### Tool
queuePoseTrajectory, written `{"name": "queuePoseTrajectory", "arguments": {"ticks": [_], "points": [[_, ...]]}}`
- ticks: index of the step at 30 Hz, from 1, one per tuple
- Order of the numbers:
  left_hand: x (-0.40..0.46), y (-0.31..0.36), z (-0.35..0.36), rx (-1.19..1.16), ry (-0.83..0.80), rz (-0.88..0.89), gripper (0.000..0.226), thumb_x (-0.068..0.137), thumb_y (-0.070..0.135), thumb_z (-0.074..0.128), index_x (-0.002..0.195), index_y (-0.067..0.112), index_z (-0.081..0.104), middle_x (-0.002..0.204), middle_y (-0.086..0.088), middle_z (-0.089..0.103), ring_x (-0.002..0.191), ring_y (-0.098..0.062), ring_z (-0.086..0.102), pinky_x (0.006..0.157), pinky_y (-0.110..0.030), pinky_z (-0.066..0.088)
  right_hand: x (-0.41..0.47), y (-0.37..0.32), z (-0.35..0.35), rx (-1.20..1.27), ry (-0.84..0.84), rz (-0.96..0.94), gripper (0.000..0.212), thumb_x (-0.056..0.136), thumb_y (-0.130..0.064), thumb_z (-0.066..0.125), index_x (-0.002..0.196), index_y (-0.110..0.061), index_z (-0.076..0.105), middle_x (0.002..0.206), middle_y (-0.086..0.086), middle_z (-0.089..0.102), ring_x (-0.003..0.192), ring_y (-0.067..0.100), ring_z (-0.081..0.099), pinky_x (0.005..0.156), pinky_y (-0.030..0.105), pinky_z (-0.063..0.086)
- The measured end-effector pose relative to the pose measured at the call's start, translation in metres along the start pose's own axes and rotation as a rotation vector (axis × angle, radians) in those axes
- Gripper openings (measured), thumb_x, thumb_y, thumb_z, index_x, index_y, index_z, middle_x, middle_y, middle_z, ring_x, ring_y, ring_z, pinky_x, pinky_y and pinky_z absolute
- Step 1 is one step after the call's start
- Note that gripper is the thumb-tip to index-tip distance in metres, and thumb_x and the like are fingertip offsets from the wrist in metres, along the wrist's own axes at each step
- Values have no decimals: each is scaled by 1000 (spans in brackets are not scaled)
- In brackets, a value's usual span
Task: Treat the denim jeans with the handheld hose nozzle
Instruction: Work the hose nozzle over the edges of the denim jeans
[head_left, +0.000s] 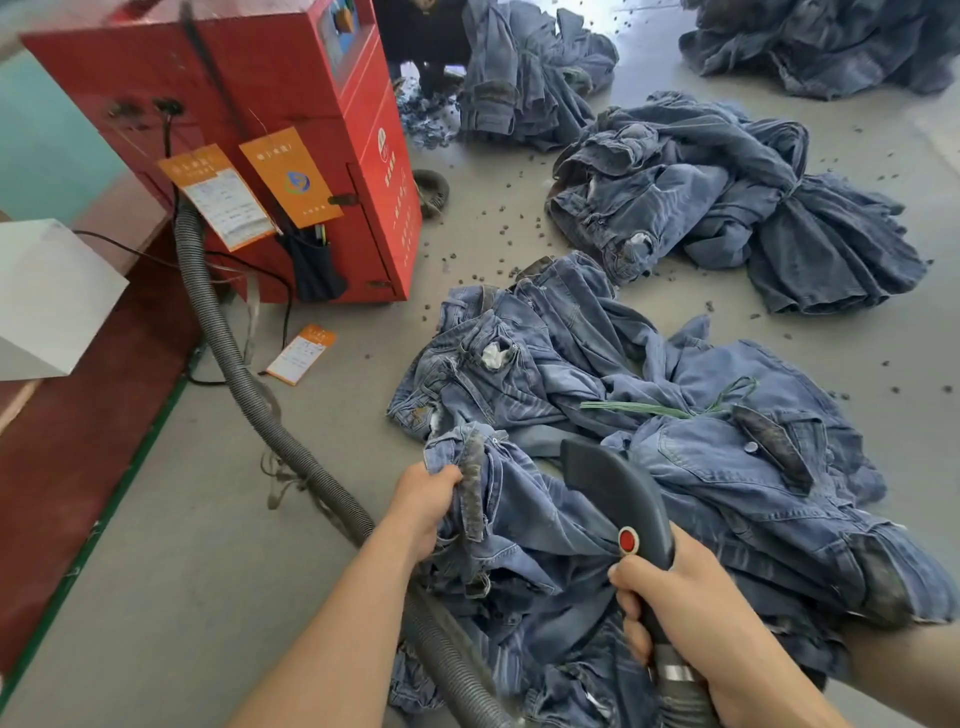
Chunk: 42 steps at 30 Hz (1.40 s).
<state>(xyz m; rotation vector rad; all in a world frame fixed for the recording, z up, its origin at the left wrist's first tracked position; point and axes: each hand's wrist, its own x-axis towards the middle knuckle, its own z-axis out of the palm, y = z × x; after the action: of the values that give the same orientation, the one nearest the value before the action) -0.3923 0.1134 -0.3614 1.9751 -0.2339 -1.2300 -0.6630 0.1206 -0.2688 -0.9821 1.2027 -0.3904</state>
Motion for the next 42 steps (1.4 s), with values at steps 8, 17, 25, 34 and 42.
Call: {"name": "queuePoseTrajectory", "arguments": {"ticks": [8,17,25,34,42], "points": [[-8,-5,4,79,-154,89,67,78,50,87,125,18,52,115,8,65,113,-16,57,102,-38,41,3,14,18,-122,-61,67,25,73,-17,61,92,-11,46,62,13,56,44,25,48,45,31,41],[-2,-2,-7,-224,-313,42,24,97,4,67,120,2,70,103,-14,79,90,-25,77,70,-35,62,5,11,18,-132,-136,92,24,75,-15,61,94,-11,47,64,14,52,46,25,45,45,31,41],[-5,2,-3,-436,-382,-50,29,110,21,46,123,1,64,111,-22,76,94,-34,76,71,-45,64,16,-1,46,-445,-100,-31,18,85,-18,58,98,-11,48,53,2,57,38,23,54,43,27,41],[5,-7,1,-361,-281,-50,27,108,17,51,120,-2,65,107,-23,76,100,-38,73,103,-61,51,14,-14,42,-371,-87,1,21,75,-20,57,93,-13,49,55,5,55,40,25,51,42,29,41],[1,-14,-5,-346,-311,-32,27,109,16,48,119,-1,67,109,-24,76,99,-39,75,91,-53,59,35,-26,35,-181,-50,17,15,81,-14,60,93,-13,51,58,13,55,42,24,47,43,30,42]]}}
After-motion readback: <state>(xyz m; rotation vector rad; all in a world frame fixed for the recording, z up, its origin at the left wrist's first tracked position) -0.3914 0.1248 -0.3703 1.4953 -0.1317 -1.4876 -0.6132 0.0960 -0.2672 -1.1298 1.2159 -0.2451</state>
